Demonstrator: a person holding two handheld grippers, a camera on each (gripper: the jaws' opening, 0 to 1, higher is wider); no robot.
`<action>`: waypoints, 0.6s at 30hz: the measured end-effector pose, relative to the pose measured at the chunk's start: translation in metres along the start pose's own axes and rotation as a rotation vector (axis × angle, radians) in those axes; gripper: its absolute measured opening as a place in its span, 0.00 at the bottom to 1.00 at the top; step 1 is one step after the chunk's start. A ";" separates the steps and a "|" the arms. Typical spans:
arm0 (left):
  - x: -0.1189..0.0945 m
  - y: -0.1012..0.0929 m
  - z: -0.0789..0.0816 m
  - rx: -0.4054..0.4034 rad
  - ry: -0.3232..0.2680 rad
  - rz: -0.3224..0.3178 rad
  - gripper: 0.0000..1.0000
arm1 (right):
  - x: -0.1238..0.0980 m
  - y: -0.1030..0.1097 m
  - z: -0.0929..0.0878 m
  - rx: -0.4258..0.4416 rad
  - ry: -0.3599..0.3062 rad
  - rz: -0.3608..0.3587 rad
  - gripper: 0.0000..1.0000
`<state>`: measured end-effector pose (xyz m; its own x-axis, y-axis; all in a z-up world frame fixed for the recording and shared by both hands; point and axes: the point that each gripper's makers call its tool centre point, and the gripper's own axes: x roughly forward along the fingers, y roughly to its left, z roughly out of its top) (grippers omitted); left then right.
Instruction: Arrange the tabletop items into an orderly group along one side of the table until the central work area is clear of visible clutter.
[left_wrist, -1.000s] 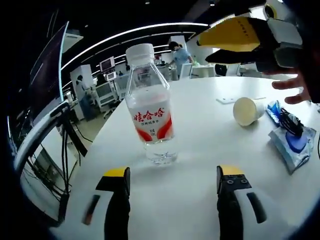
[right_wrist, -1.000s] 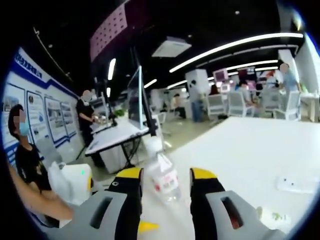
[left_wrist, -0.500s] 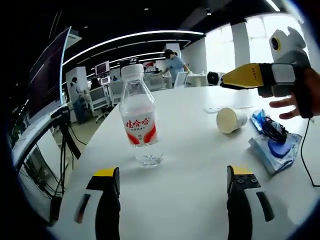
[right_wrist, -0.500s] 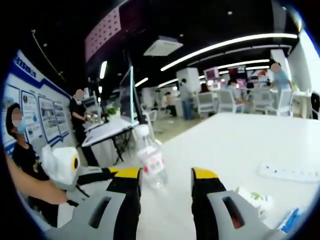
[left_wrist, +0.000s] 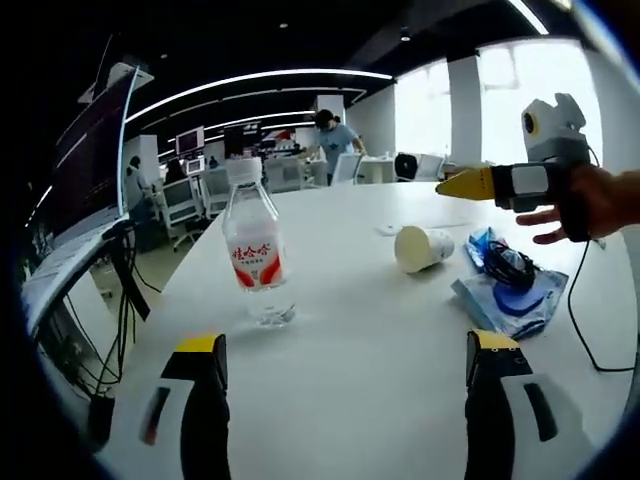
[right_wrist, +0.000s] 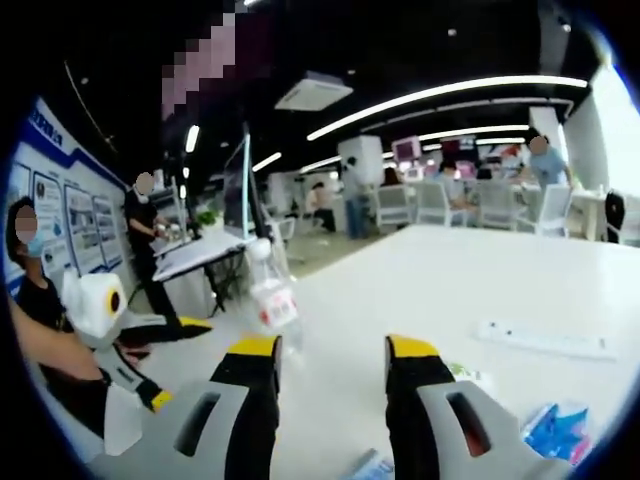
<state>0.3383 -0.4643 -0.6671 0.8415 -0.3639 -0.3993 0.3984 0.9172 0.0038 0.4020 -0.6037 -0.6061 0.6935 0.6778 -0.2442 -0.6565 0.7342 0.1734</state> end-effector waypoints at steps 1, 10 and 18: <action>-0.001 -0.003 0.001 0.002 -0.003 -0.006 1.00 | -0.003 -0.002 -0.001 -0.001 0.002 -0.006 0.38; -0.013 -0.037 0.003 0.028 -0.006 -0.074 1.00 | -0.024 -0.021 -0.005 -0.020 0.016 -0.049 0.40; -0.027 -0.052 0.004 0.035 -0.008 -0.109 1.00 | -0.042 -0.032 -0.005 -0.029 0.022 -0.084 0.45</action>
<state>0.2969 -0.5026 -0.6525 0.7951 -0.4627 -0.3920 0.5002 0.8659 -0.0076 0.3924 -0.6554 -0.6064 0.7401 0.6125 -0.2775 -0.6047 0.7868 0.1237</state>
